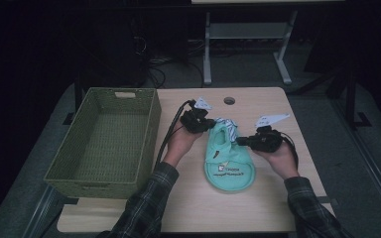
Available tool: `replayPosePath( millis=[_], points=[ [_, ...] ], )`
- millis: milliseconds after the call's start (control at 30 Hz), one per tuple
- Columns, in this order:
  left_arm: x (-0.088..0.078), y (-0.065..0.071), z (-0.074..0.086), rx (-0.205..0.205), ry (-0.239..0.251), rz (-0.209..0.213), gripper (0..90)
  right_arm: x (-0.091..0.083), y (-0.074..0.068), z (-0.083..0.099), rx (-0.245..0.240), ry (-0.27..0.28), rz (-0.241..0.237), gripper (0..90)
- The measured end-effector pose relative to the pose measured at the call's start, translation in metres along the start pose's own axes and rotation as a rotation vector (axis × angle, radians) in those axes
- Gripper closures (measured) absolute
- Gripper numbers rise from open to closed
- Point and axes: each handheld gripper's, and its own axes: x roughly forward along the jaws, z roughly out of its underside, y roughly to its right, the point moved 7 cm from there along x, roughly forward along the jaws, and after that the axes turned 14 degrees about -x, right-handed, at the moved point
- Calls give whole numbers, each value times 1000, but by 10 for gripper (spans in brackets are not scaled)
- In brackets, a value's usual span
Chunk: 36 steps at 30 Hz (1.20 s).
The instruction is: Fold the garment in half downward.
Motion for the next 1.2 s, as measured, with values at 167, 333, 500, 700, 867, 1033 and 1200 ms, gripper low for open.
replayPosePath(
  millis=[167,333,500,700,867,1033,1200],
  points=[
    [-1,1,2,1,1,7,865,26,-19,1,2,-16,-44,898],
    [-5,4,4,8,0,18,864,49,-15,14,35,-71,-29,898],
    [-12,8,6,20,5,23,864,62,-10,28,51,-125,-1,899],
    [-24,21,7,43,25,46,865,66,-4,27,61,-114,16,899],
    [-31,29,13,84,21,36,864,69,0,25,57,-116,38,898],
    [-34,27,20,75,25,39,864,57,-7,22,48,-85,30,876],
    [-38,28,24,74,30,37,864,33,-22,26,13,-106,26,889]
  ],
)
